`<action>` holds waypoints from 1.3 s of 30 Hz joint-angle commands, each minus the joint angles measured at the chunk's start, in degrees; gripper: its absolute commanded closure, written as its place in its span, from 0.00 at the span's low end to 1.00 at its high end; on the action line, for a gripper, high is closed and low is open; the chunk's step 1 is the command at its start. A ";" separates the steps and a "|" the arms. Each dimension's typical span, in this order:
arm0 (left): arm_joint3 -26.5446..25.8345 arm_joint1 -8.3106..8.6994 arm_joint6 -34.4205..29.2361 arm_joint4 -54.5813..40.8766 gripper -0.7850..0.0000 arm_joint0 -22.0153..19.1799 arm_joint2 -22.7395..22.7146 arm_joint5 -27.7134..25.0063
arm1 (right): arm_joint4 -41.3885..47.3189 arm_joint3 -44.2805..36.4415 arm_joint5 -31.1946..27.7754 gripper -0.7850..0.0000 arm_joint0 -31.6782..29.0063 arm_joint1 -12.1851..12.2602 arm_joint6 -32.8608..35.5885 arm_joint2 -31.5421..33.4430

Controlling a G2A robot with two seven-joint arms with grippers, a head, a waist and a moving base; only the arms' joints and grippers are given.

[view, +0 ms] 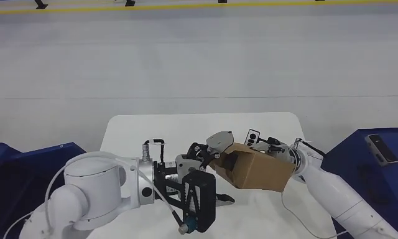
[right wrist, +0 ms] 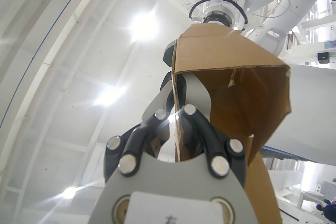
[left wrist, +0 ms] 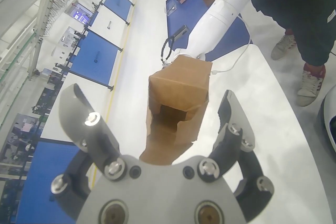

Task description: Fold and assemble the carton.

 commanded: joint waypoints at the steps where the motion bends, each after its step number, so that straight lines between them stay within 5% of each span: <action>1: -0.26 0.26 -0.91 -1.38 0.50 0.42 -1.45 -0.20 | 0.05 -0.95 0.35 1.00 -0.50 -0.06 -1.38 0.54; 8: -0.26 1.33 -8.49 -6.14 0.61 -1.03 -2.85 -5.91 | -1.08 -2.45 1.64 1.00 -2.16 -0.15 -1.94 2.60; 28: -0.26 1.35 -15.58 -9.22 0.60 -7.10 4.40 -1.03 | -3.98 -4.15 3.08 1.00 -5.45 -0.98 -1.78 6.18; 39: -0.26 2.31 -16.95 -13.55 0.61 -6.98 2.17 -3.05 | -4.25 -4.39 3.61 1.00 -6.13 -1.37 -2.25 7.52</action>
